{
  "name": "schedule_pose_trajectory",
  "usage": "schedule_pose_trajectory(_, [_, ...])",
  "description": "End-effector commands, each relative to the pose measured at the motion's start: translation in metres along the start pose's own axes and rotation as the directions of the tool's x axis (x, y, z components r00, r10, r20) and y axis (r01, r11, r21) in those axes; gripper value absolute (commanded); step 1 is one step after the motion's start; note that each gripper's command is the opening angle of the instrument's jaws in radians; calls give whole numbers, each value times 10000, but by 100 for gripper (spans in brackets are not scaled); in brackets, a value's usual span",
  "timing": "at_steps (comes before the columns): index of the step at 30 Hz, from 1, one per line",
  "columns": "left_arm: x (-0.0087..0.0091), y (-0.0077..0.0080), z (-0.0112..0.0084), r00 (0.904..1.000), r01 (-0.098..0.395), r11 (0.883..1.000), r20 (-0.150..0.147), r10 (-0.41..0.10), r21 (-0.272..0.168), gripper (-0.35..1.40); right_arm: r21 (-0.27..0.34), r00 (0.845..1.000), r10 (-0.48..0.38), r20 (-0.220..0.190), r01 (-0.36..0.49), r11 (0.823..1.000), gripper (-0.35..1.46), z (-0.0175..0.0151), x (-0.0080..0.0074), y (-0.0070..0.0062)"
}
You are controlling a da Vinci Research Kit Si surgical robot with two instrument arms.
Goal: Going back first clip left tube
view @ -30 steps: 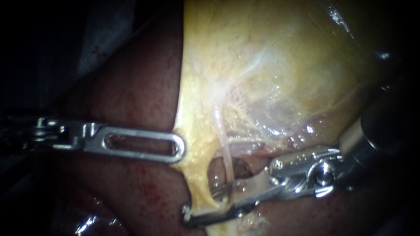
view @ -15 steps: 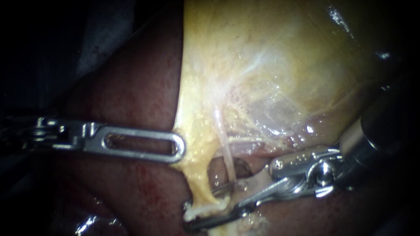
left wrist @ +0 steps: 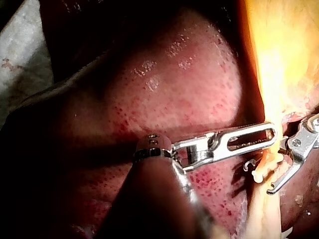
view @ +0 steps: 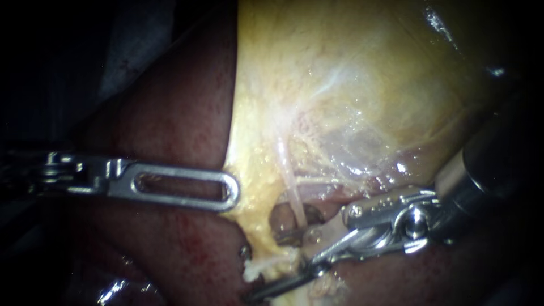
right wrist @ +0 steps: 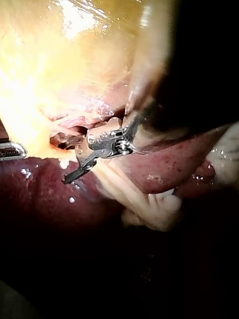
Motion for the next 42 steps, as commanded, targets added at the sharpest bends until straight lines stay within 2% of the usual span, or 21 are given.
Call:
schedule_pose_trajectory(1, [0,0,0,10000,-1,10000,-2,1,3,-35,-7,10000,11,-6,-11,10000,51,0,1,0])
schedule_pose_trajectory(10, [0,0,1,10000,-2,10000,3,2,-1,-35,-38,9996,-274,-2,274,9996,53,9,5,1])
schedule_pose_trajectory(21, [0,0,0,10000,-1,10000,-1,1,2,-35,-18,9997,-219,-52,219,9998,53,-9,9,-3])
schedule_pose_trajectory(31, [0,0,0,10000,58,10000,-3,-58,1,-35,-240,9991,-190,-373,182,9995,52,-65,26,-14])
schedule_pose_trajectory(42, [0,1,0,10000,56,10000,-5,-56,1,-35,-515,9979,-150,-628,117,9986,52,-120,28,-22])
